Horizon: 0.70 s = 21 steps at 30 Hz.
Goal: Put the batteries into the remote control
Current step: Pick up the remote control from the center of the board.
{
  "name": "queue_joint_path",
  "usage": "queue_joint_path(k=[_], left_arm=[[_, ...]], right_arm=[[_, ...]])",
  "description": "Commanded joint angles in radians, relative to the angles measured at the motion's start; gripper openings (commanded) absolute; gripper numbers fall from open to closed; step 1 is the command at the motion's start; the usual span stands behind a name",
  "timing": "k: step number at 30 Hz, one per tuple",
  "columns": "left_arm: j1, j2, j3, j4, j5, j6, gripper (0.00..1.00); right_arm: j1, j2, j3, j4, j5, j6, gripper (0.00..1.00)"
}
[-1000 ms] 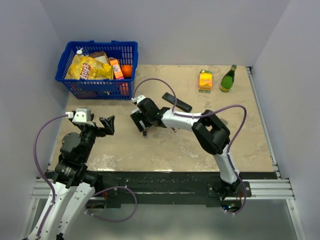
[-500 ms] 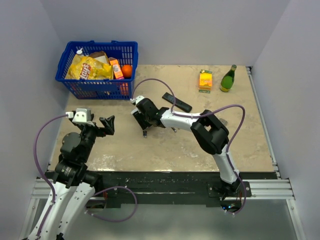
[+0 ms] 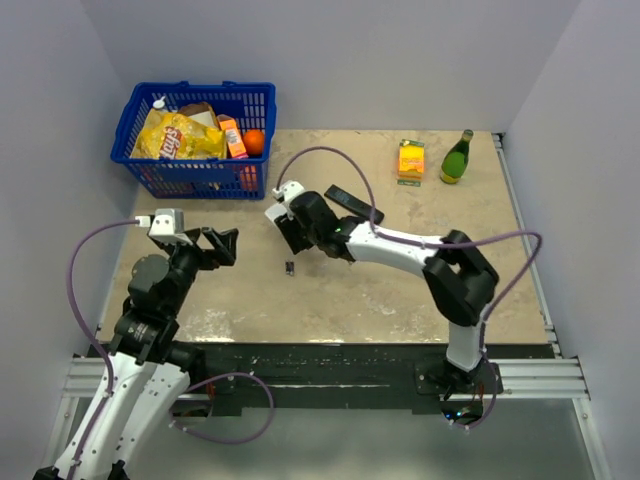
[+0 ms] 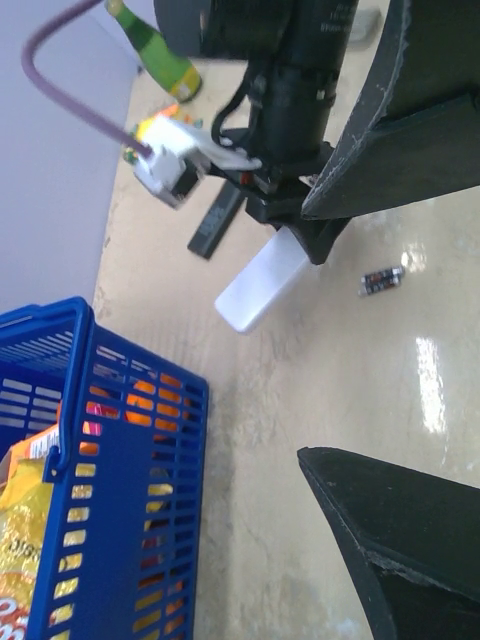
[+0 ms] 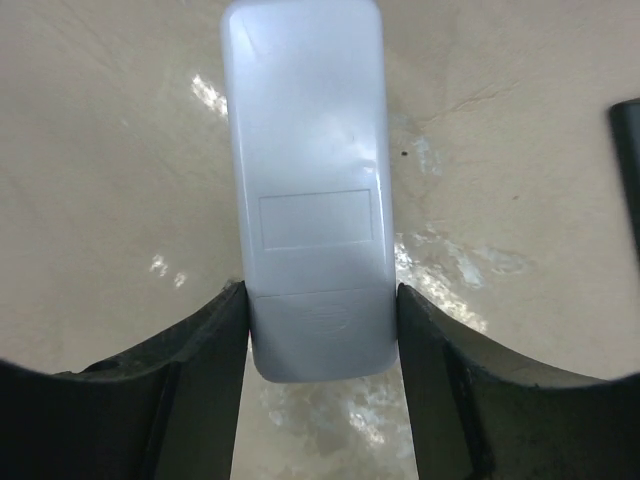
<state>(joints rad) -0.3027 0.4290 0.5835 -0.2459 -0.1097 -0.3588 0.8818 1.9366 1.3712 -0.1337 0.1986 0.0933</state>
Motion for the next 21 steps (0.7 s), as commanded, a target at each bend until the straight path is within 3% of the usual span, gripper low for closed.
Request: queue_joint_path(k=[1,5,10,13,21], left_arm=[[0.005,0.019,0.033,0.103,0.070,-0.138,1.00],[0.005,0.073,0.010,0.193,0.155,-0.248,1.00],[0.005,0.166,-0.042,0.514,0.408,-0.376,0.99],[0.005,0.214,-0.053,0.661,0.465,-0.436,0.99],[0.005,0.418,0.072,0.557,0.465,-0.422,0.96]], right_arm=[[0.005,-0.256,-0.112,0.178,-0.020,0.028,0.15],[0.025,-0.408,-0.257,0.267,-0.065,0.037,0.15],[0.036,-0.534,-0.348,0.341,-0.102,0.046,0.15],[0.037,-0.584,-0.383,0.376,-0.114,0.062,0.15],[0.039,-0.639,-0.428,0.450,-0.134,0.089,0.15]])
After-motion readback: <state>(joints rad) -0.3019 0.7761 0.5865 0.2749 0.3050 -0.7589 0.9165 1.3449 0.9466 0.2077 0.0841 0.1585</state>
